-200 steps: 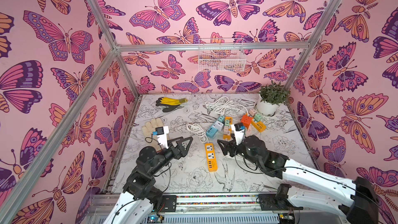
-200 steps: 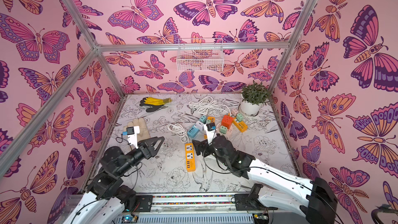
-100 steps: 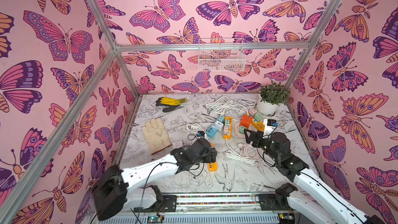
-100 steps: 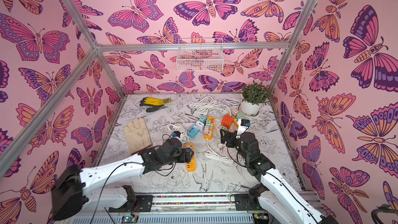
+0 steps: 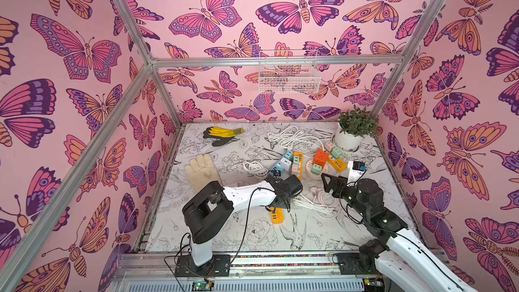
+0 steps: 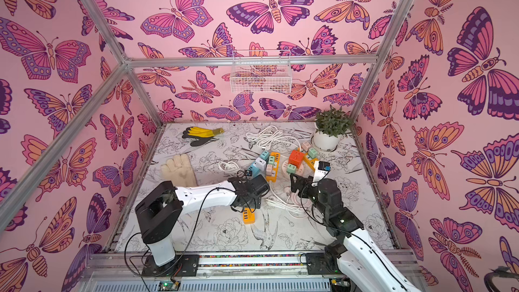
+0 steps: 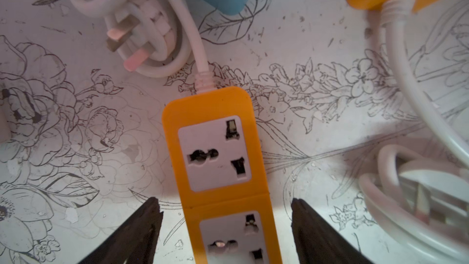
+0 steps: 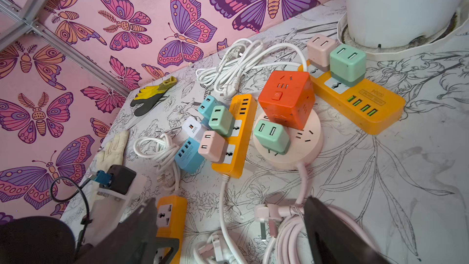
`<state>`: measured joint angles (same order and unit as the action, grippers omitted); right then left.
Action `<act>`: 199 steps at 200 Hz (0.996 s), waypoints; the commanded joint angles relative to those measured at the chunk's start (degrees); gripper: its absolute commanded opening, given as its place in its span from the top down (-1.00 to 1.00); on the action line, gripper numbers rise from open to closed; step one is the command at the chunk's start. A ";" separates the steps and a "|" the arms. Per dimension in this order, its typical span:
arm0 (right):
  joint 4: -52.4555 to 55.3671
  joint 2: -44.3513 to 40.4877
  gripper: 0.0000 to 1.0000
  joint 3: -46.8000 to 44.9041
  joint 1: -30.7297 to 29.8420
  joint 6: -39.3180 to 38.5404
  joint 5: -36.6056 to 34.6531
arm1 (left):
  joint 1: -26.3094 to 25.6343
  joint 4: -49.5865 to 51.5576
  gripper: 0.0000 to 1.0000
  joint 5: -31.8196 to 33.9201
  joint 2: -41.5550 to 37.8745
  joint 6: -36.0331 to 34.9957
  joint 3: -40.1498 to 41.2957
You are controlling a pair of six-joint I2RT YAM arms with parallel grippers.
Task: Pull the plug off the socket
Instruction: Pick up the socket from the center of the board, then place the socket at the center of the board.
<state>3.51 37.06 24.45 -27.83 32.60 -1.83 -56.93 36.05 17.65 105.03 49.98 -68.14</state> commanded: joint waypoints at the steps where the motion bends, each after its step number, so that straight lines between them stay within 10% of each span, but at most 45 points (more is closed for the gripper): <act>1: 2.07 -0.96 -0.87 -0.19 0.41 0.23 0.33 | 0.43 2.89 -0.51 1.77 1.48 1.00 -0.25; 100: 1.83 -2.18 -0.88 -1.23 0.59 1.34 1.15 | 14.74 -2.84 0.00 -1.11 -1.80 -9.76 0.97; 167: 0.34 -1.11 -0.86 -2.30 0.63 3.25 4.07 | 31.37 -6.66 -0.01 -8.45 9.33 -23.51 -17.55; 199: 1.01 -2.03 -0.86 -2.43 0.59 3.88 4.92 | 33.75 -6.15 -0.36 -9.26 13.82 -25.79 -23.37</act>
<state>4.36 35.99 22.20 -27.73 35.53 1.61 -24.21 29.61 10.20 116.66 28.32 -88.79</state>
